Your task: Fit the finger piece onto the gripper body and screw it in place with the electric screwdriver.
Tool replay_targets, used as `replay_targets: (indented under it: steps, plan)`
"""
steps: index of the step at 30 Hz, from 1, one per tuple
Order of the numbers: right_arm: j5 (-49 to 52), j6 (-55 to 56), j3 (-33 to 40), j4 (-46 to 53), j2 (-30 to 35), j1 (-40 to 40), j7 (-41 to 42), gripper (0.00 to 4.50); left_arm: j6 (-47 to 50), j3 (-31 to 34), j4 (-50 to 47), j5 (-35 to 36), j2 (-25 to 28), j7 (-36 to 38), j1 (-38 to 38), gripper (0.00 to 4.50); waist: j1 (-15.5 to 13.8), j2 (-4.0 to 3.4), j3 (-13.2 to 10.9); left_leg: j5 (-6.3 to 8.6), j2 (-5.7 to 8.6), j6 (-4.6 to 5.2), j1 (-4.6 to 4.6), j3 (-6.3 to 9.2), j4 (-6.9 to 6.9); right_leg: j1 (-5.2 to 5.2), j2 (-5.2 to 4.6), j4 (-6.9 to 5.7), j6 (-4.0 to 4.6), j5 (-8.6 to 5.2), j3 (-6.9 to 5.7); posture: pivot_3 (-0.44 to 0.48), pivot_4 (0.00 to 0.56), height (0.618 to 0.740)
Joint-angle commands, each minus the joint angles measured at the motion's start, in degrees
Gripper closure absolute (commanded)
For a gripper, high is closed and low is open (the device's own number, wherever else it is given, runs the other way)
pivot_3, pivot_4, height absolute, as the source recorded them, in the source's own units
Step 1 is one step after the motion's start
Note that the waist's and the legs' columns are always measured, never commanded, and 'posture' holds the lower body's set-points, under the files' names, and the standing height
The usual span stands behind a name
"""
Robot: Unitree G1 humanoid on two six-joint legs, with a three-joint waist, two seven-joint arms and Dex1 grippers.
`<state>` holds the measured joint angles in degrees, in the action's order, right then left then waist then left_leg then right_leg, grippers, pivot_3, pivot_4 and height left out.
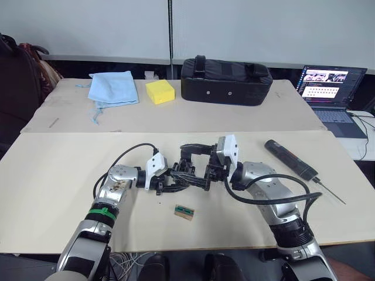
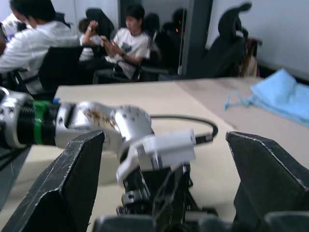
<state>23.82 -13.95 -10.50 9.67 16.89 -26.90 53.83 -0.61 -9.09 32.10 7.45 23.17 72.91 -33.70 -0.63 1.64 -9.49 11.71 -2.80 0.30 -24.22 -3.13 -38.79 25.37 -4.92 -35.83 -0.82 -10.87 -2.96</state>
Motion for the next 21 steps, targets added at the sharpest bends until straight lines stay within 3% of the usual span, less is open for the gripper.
replay_targets:
  steps: [1, 2, 6, 10, 14, 21]
  plan:
    - [2.1, 1.9, 2.3, 3.5, 0.3, -0.5, 0.4, 0.0, -0.5, 0.3, 0.8, -0.2, 0.4, -1.1, 0.3, 0.4, 0.0, 0.0, 0.0, 0.0, 0.0, 0.0, 0.0, 0.0, 0.0, 0.0, 0.0, 0.0, 0.0, 0.0, 0.0, 0.0, 0.15, 0.74]
    - [2.8, 1.4, 2.9, 4.4, 0.5, -0.3, 0.4, 0.0, -0.8, 0.9, 1.3, 0.2, 1.0, -0.7, 0.1, 0.03, 0.0, 0.0, 0.0, 0.0, 0.0, 0.0, 0.0, 0.0, 0.0, 0.0, 0.0, 0.0, 0.02, -0.01, 0.0, 0.0, 0.15, 0.74]
    - [5.8, -0.9, 4.3, 7.9, 2.0, 1.0, 0.7, 0.0, -1.7, 3.0, 2.0, 1.6, 4.5, 1.2, 0.5, 0.03, 0.3, 0.0, 0.0, 0.0, -0.04, 0.0, 0.0, 0.0, 0.0, 0.03, 0.01, -0.01, 0.04, -0.02, -0.01, 0.0, 0.15, 0.74]
    - [7.8, -2.5, 9.0, 12.8, 7.4, 5.1, 0.0, 0.0, -1.7, 7.3, 0.4, 5.6, 11.3, 5.9, 3.0, 0.03, 0.6, 0.0, 0.0, 0.0, -0.05, -0.01, -0.01, 0.01, 0.15, 0.13, 0.03, -0.02, 0.11, -0.06, -0.01, 0.0, 0.15, 0.74]
    - [8.8, -2.6, 18.8, 17.0, 13.4, 13.9, -2.8, 0.0, 2.2, 12.0, -4.9, 11.9, 16.1, 10.3, 5.6, 0.03, -0.1, 0.02, 0.0, 0.01, -0.03, -0.03, -0.16, -0.03, 0.26, 0.35, -0.01, 0.0, 0.17, -0.11, 0.01, 0.0, 0.15, 0.74]
    - [9.2, 0.8, 44.3, 19.1, 18.0, 39.4, -4.1, 0.0, 9.8, 16.7, -23.2, 22.2, 21.6, 15.3, 12.1, 0.03, -1.7, 0.03, -0.1, 0.02, 0.09, -0.03, -0.48, -0.19, 0.26, 0.58, -0.3, 0.07, 0.04, -0.21, 0.07, 0.0, 0.15, 0.74]
